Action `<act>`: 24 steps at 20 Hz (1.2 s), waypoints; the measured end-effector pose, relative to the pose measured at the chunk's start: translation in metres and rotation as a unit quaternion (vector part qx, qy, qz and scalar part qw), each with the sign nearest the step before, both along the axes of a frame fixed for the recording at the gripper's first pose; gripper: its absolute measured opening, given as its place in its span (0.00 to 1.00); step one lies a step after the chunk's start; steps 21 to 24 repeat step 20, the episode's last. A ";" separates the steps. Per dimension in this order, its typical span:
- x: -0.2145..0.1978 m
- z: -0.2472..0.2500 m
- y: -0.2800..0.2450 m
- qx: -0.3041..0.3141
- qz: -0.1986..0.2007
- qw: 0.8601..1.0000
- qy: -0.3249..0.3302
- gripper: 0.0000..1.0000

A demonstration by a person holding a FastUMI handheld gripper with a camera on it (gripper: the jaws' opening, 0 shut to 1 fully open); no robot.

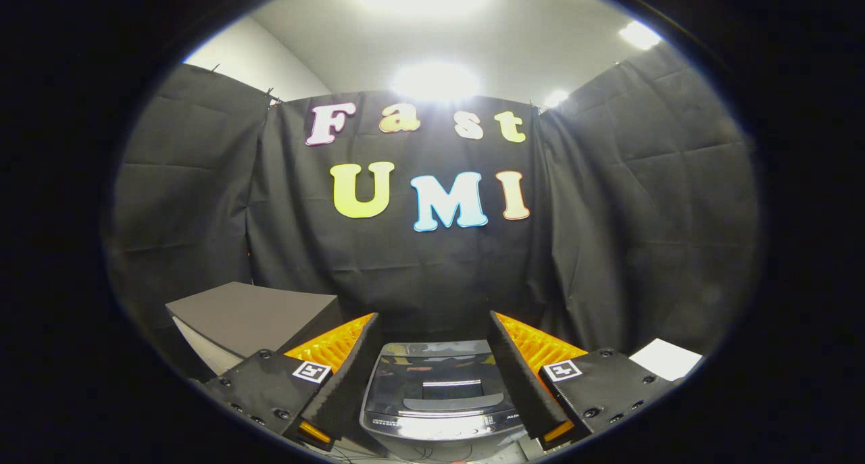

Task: Put the clothes into the washing machine and then close the washing machine lid.

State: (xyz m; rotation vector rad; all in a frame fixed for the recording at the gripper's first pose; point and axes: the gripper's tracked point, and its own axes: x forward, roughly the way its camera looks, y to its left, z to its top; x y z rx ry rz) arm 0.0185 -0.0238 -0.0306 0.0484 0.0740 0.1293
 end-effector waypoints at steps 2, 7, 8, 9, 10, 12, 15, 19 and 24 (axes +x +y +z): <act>-0.019 0.007 0.001 -0.003 -0.002 1.000 -0.008 0.98; -0.056 0.015 0.003 -0.006 -0.002 1.000 -0.022 0.98; -0.062 0.016 0.003 -0.007 -0.004 1.000 -0.025 0.98; -0.067 0.017 0.002 -0.007 -0.007 1.000 -0.027 0.98; -0.072 0.016 0.002 -0.007 -0.008 1.000 -0.027 0.98; -0.079 0.014 0.002 -0.004 -0.010 1.000 -0.027 0.98; -0.087 0.012 0.000 -0.006 -0.014 0.999 -0.031 0.98; -0.092 0.007 0.001 -0.004 -0.013 1.000 -0.027 0.98; -0.092 0.009 0.001 -0.004 -0.013 1.000 -0.028 0.98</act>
